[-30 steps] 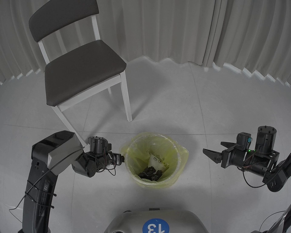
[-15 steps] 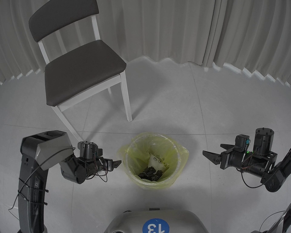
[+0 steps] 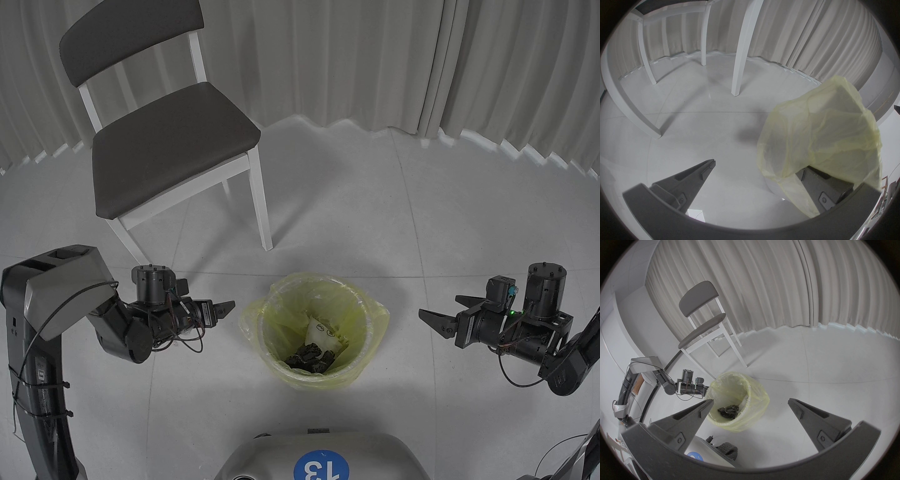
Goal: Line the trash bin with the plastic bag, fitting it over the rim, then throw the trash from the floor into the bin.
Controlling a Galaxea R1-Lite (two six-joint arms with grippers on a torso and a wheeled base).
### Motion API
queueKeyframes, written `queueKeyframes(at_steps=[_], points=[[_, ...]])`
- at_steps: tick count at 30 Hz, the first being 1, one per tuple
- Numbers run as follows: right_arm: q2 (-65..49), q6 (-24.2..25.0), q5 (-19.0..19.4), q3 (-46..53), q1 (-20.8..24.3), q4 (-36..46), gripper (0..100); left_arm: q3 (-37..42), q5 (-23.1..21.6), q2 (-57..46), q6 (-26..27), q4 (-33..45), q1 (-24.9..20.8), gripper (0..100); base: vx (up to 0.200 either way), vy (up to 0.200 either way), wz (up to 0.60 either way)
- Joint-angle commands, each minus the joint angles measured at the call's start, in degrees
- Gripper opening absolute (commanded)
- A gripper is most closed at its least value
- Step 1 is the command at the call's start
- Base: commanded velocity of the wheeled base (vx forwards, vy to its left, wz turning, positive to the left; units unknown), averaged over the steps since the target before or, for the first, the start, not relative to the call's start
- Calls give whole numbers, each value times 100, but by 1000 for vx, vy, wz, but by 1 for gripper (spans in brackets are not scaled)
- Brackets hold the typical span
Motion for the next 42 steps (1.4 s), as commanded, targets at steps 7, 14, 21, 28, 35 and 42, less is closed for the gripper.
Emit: queueKeyframes(at_steps=[7, 14, 21, 28, 35, 42], points=[[52, -1, 28, -42, -159, 0, 100, -1431, 232, 746, -48, 826, -400, 100, 0, 0, 0], [70, -1, 124, -85, -264, 0, 100, -2011, 276, 1282, -39, 1152, -505, 100, 0, 0, 0], [149, -1, 212, -94, -326, 0, 100, -2960, 381, 1845, -21, 1740, -514, 100, 0, 0, 0], [325, -9, 212, -129, -352, -17, 100, -4358, 777, 2592, 23, 2654, -672, 100, 0, 0, 0], [395, -18, 212, -129, -370, -8, 100, -4428, 926, 2566, -30, 2698, -558, 100, 0, 0, 0], [421, -36, 212, -121, -370, -17, 100, -3672, 856, 1573, -136, 2505, -162, 100, 0, 0, 0]])
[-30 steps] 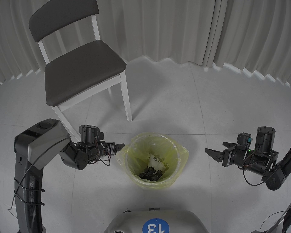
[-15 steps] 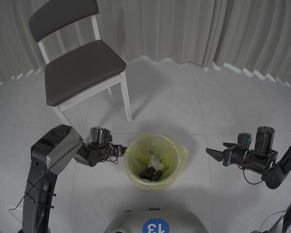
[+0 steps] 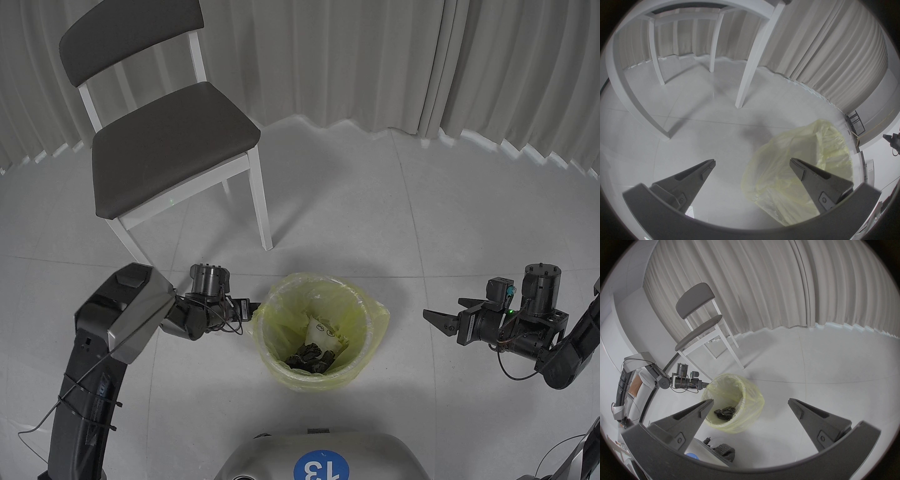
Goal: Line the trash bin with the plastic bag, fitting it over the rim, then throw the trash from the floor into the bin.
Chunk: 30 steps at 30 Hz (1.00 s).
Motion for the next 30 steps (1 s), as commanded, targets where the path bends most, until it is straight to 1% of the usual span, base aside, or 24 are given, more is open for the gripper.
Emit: queueKeyframes(at_steps=[1, 3, 8, 12, 13, 14, 15, 16, 20, 21, 23, 27, 30], points=[[57, -14, 1, 9, 0, -6, 100, 513, -37, -707, -83, -148, 298, 100, 0, 0, 0], [22, -14, 1, 17, 0, -6, 100, 996, -72, -1120, -259, -403, 465, 100, 0, 0, 0], [30, -31, 1, 61, 26, -6, 100, 2130, -309, -1709, -268, -921, 624, 100, 0, 0, 0], [48, -40, 1, 70, 52, -6, 100, 3308, -582, -2105, -233, -1519, 553, 100, 0, 0, 0], [48, -40, 1, 79, 52, -6, 100, 3536, -652, -2149, -224, -1642, 501, 100, 0, 0, 0], [48, -40, 1, 79, 52, -6, 100, 3536, -652, -2149, -224, -1642, 501, 100, 0, 0, 0], [48, -49, 1, 88, 61, -6, 100, 3870, -731, -2157, -215, -1853, 378, 100, 0, 0, 0], [39, -49, 1, 88, 61, -6, 100, 3984, -731, -2122, -224, -1967, 316, 100, 0, 0, 0], [13, -49, 1, 96, 61, -6, 100, 3958, -696, -1779, -224, -2231, 79, 100, 0, 0, 0], [13, -49, 1, 96, 61, -6, 100, 3958, -696, -1779, -224, -2231, 79, 100, 0, 0, 0], [13, -49, 1, 88, 61, -6, 100, 3668, -687, -1542, -250, -2213, -106, 100, 0, 0, 0], [74, -49, 1, 88, 61, -6, 100, 2965, -661, -1076, -277, -2081, -290, 100, 0, 0, 0], [92, -49, 1, 70, 52, -6, 100, 2200, -467, -725, -277, -1642, -334, 100, 0, 0, 0]])
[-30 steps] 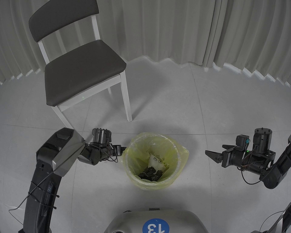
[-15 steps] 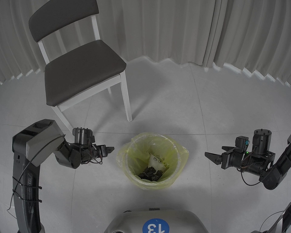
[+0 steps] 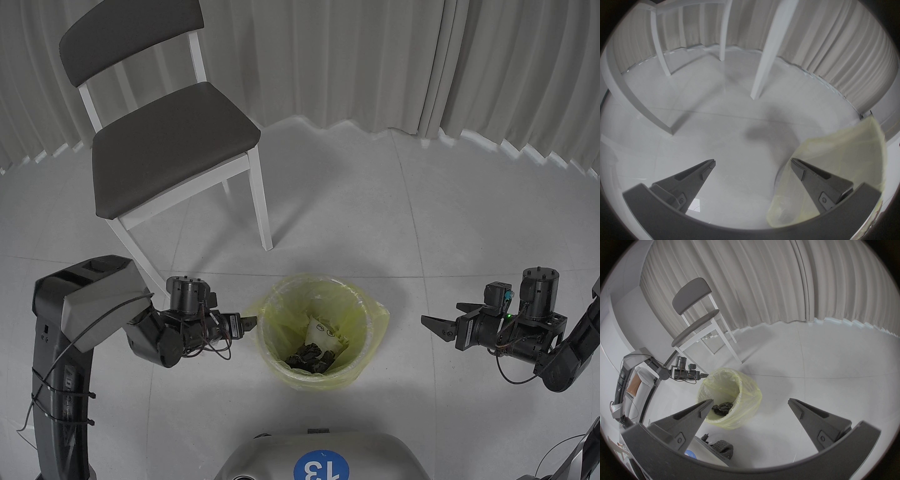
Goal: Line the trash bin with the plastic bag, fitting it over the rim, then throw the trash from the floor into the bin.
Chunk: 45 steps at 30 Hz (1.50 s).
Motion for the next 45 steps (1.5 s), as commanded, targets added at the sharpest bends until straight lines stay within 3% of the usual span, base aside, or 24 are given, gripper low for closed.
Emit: queueKeyframes(at_steps=[1, 2, 5, 13, 17, 20, 27, 33, 45], points=[[54, 0, 1, -15, -4, -1, 100, -1155, 173, 800, -21, 390, -271, 100, 0, 0, 0], [72, 0, 10, -33, -21, -1, 100, -1656, 313, 985, -21, 865, -315, 100, 0, 0, 0], [221, 0, 1, -68, -39, -1, 100, -2227, 436, 1266, 6, 1296, -333, 100, 0, 0, 0], [564, 0, 1, -68, -48, -274, 100, -2798, 463, 1380, 67, 2175, -306, 100, 0, 0, 0], [801, 9, 10, -77, -100, -467, 100, -2737, 463, 1319, 41, 2201, -297, 100, 0, 0, 0], [933, 9, 10, -77, -100, -520, 100, -2526, 454, 1143, -29, 2183, -280, 100, 0, 0, 0], [1671, 0, 133, -551, -347, -511, 100, -812, 357, -281, -223, 1357, -69, 100, 0, 0, 0], [2559, 0, 151, -1421, -329, -300, 100, 594, -3, -1335, -328, 716, -113, 100, 0, 0, 0], [3526, 26, 168, -3680, -311, 1308, 100, 1359, 41, -1933, -363, 74, 98, 100, 0, 0, 0]])
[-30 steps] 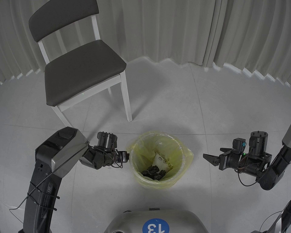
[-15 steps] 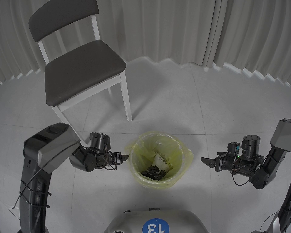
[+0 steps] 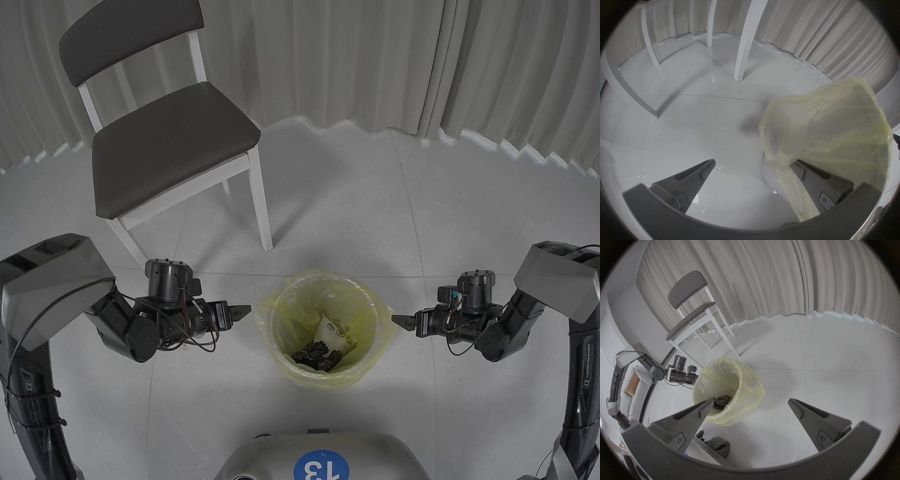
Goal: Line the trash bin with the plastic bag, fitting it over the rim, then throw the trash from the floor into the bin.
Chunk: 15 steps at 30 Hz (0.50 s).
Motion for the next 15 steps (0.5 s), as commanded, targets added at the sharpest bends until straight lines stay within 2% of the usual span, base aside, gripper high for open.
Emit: queueKeyframes(at_steps=[1, 5, 9, 13, 15], points=[[776, 19, 15, -1030, -17, 651, 100, 570, -24, -596, -28, -486, 188, 100, 0, 0, 0], [943, 19, 15, -1329, -25, 870, 100, 772, -24, -675, -37, -732, 223, 100, 0, 0, 0], [1251, -8, 32, -1865, 10, 1424, 100, 1045, -15, -850, -142, -1066, 258, 100, 0, 0, 0], [1260, -52, 278, -2217, 45, 2083, 100, 1133, -24, -903, -151, -1119, 302, 100, 0, 0, 0], [1365, -139, 340, -2823, 36, 2716, 100, 1194, -15, -921, -160, -1172, 302, 100, 0, 0, 0]])
